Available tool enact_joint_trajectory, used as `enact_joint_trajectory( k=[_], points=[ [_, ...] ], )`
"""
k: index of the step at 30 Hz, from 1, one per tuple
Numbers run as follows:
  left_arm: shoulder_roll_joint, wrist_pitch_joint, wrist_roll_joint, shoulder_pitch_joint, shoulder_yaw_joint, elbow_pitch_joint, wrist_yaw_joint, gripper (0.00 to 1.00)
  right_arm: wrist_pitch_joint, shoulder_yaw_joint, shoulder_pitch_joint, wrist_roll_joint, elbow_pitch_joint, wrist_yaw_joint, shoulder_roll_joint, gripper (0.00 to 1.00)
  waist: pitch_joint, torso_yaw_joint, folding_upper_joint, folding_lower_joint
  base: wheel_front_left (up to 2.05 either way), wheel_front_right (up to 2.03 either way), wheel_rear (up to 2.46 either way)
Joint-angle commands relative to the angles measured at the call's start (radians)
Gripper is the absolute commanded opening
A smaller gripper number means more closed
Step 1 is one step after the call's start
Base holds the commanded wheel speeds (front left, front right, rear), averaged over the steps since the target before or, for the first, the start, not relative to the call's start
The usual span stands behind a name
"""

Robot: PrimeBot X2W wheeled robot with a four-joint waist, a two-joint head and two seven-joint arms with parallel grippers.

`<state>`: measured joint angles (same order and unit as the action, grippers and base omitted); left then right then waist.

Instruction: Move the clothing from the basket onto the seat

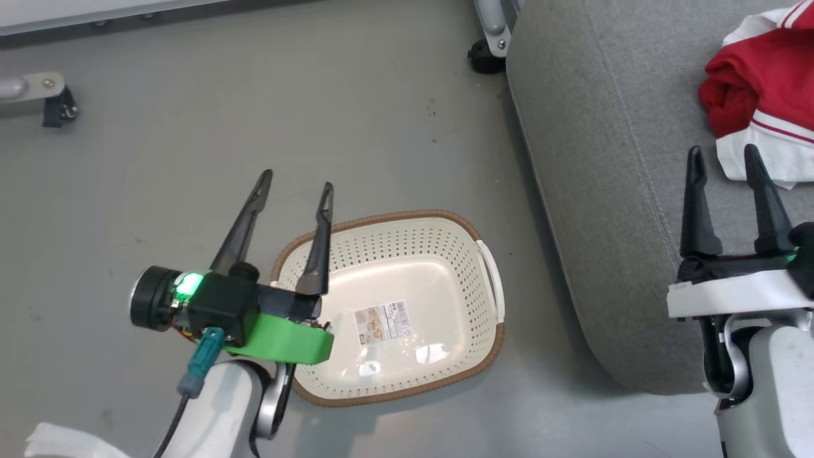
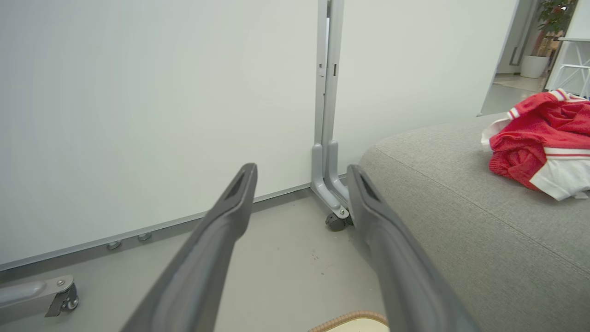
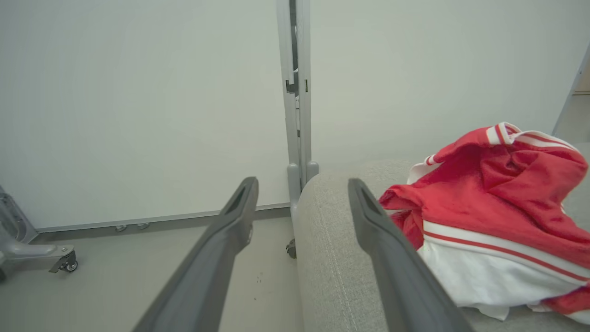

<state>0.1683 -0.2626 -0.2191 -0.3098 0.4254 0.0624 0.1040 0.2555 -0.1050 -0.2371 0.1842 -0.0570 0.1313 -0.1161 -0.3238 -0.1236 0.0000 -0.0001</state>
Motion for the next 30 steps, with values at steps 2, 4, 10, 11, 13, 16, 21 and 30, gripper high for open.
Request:
enact_joint_trajectory(
  k=[2,4,10,11,13,16,21,30],
  points=[
    [-0.009,-0.002,-0.006,0.039,-0.045,-0.016,0.014,1.0,-0.007,0.023,0.032,-0.015,0.035,-0.001,0.007,1.0,0.056,0.062,0.0,0.0001,0.0,0.0,0.0],
    [-0.014,-0.001,-0.003,0.062,-0.082,-0.022,0.02,1.0,-0.013,0.04,0.052,-0.025,0.062,-0.001,0.017,1.0,0.067,0.078,0.0,0.0001,0.0,0.0,0.0],
    [-0.034,-0.002,0.001,0.134,-0.174,-0.021,0.01,1.0,-0.039,0.058,0.113,-0.051,0.114,-0.001,0.032,1.0,0.108,0.118,0.0,0.0001,0.0,0.0,0.0],
    [-0.038,-0.002,0.004,0.146,-0.188,-0.019,0.006,1.0,-0.044,0.062,0.124,-0.055,0.119,-0.001,0.034,1.0,0.115,0.123,0.0,0.0001,0.0,0.0,0.0],
    [-0.046,-0.002,0.011,0.173,-0.216,-0.012,-0.012,1.0,-0.058,0.072,0.157,-0.06,0.129,-0.001,0.039,1.0,0.138,0.134,0.0,0.0001,0.0,0.0,0.0],
    [-0.054,-0.002,0.021,0.207,-0.238,-0.006,-0.035,1.0,-0.07,0.078,0.191,-0.065,0.136,-0.001,0.045,1.0,0.165,0.141,0.0,0.0001,0.0,0.0,0.0],
    [-0.072,-0.002,0.036,0.258,-0.259,0.019,-0.064,1.0,-0.089,0.093,0.244,-0.066,0.134,-0.001,0.052,1.0,0.21,0.137,0.0,0.0001,0.0,0.0,0.0],
    [-0.087,-0.002,0.064,0.302,-0.29,0.067,-0.105,1.0,-0.13,0.095,0.309,-0.061,0.138,-0.001,0.058,1.0,0.252,0.126,0.0,0.0001,0.0,0.0,0.0]
  ],
)
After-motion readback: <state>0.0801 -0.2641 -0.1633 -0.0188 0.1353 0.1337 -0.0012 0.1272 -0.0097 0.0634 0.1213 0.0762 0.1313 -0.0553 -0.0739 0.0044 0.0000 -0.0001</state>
